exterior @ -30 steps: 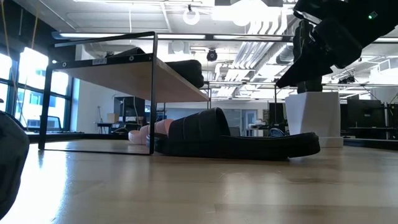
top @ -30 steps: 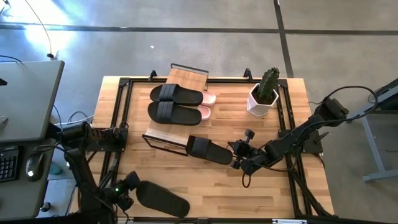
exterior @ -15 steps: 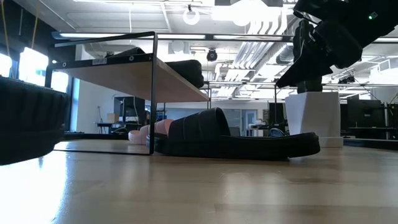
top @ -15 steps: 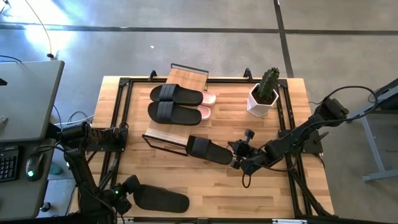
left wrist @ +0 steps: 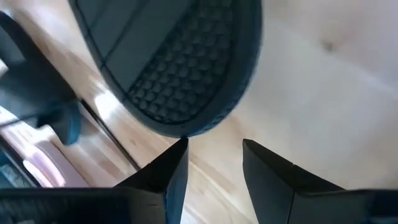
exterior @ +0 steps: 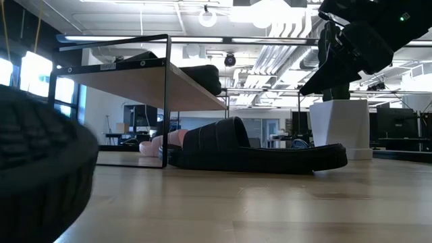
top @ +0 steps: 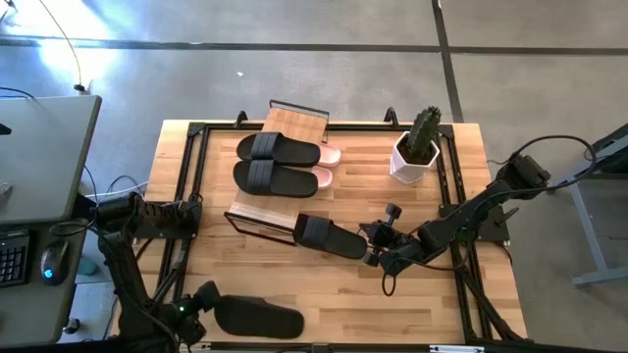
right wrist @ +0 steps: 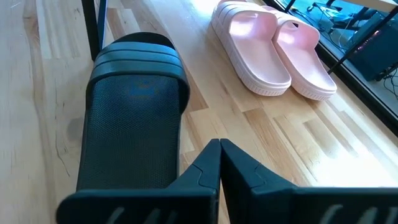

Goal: Pick and place slides into the shelf
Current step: Put the black slides under the shelf

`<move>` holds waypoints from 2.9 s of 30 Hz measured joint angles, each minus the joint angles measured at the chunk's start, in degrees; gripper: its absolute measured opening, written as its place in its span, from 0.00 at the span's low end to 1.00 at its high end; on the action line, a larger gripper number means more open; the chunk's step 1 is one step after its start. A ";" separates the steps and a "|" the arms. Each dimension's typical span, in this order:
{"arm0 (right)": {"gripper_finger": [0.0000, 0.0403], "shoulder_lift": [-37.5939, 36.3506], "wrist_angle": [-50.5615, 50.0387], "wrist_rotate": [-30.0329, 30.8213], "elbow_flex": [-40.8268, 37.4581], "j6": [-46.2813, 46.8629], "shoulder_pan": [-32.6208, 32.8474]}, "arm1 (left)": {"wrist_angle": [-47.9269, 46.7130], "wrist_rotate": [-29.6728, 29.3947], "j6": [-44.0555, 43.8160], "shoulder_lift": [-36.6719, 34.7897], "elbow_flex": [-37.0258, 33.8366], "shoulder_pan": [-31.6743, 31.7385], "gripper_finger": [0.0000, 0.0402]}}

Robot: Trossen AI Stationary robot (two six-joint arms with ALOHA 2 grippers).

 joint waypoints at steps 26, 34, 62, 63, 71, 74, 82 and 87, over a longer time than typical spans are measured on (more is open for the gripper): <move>0.00 0.00 21.23 -11.16 -0.07 -4.92 2.32 | 8.48 -3.17 6.65 -0.02 -1.02 6.94 0.34; 0.00 0.98 41.92 -14.46 1.72 -22.48 9.35 | 11.39 -3.03 7.20 -0.02 -1.02 6.80 0.34; 0.00 18.97 9.71 -12.98 25.46 -14.56 7.78 | 10.84 0.99 12.49 0.00 -2.46 7.43 0.34; 0.00 18.97 9.91 -13.46 25.46 -14.55 7.78 | 11.05 0.98 11.81 -0.01 -2.37 7.44 0.34; 0.00 18.93 8.43 -21.31 25.46 -9.28 8.86 | 13.96 1.11 10.77 0.00 -2.47 7.54 0.34; 0.00 18.93 6.43 -18.00 25.46 -9.63 9.63 | 13.64 1.04 10.14 0.00 -2.48 7.56 0.34; 0.00 18.93 10.68 -10.46 25.46 -27.48 10.78 | 12.11 -2.78 7.21 0.00 -2.51 7.58 0.34; 0.00 18.92 11.38 -7.96 25.46 -37.75 10.60 | 10.78 -6.90 3.04 0.00 -2.51 7.58 0.34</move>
